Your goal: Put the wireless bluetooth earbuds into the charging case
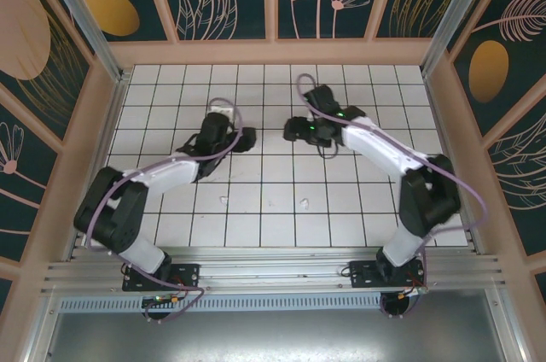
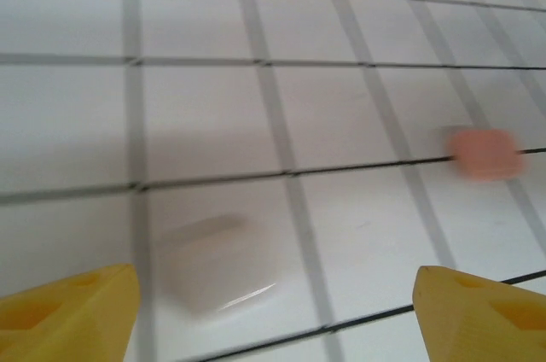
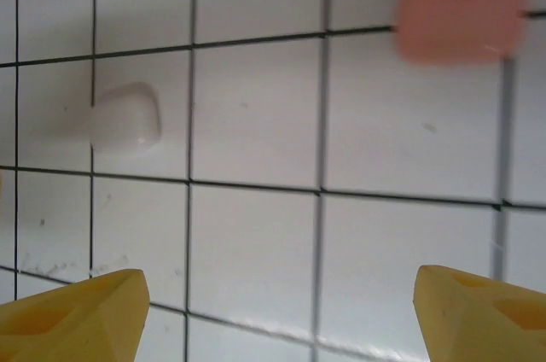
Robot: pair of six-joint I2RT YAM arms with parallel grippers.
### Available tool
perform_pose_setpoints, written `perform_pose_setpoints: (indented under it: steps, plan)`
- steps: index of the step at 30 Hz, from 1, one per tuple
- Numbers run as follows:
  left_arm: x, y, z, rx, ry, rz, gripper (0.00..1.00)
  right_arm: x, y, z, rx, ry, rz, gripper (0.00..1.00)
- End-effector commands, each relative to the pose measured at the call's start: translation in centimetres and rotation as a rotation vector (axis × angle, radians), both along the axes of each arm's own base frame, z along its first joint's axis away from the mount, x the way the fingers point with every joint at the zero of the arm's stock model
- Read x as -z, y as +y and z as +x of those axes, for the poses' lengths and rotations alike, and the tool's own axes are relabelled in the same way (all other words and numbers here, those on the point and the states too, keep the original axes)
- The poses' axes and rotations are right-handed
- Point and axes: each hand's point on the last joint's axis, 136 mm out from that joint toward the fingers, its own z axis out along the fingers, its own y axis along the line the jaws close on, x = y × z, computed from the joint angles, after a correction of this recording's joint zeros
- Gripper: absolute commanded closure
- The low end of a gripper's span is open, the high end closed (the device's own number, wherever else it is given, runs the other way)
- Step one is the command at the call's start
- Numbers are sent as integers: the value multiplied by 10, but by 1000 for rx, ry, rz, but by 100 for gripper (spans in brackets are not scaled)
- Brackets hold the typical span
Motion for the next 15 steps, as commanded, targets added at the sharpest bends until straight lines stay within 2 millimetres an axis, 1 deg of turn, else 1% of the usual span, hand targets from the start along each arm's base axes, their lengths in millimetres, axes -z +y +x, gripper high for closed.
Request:
perform_pose_setpoints:
  steps: [1,2,5,6,8,10,12,14,15]
  plan:
    - [6,28,-19,-67,7,-29,13,19,37,9,-31,31,-93,18]
    - [10,37,-25,-87,16,-53,12,23,55,12,-57,34,-98,17]
    - [22,60,-42,-145,49,-128,11,39,93,28,-94,43,-140,16]
    - [26,68,-48,-165,57,-141,11,48,104,33,-103,55,-160,16]
    - [30,79,-56,-192,64,-160,10,57,123,44,-118,59,-183,16]
    - [31,88,-61,-212,63,-169,10,63,136,52,-127,64,-200,16]
    - [31,94,-64,-222,58,-166,9,69,145,59,-131,70,-206,16]
    - [27,96,-64,-222,45,-166,8,75,147,62,-132,76,-210,16]
    - [25,96,-64,-221,37,-167,8,78,145,62,-126,77,-219,15]
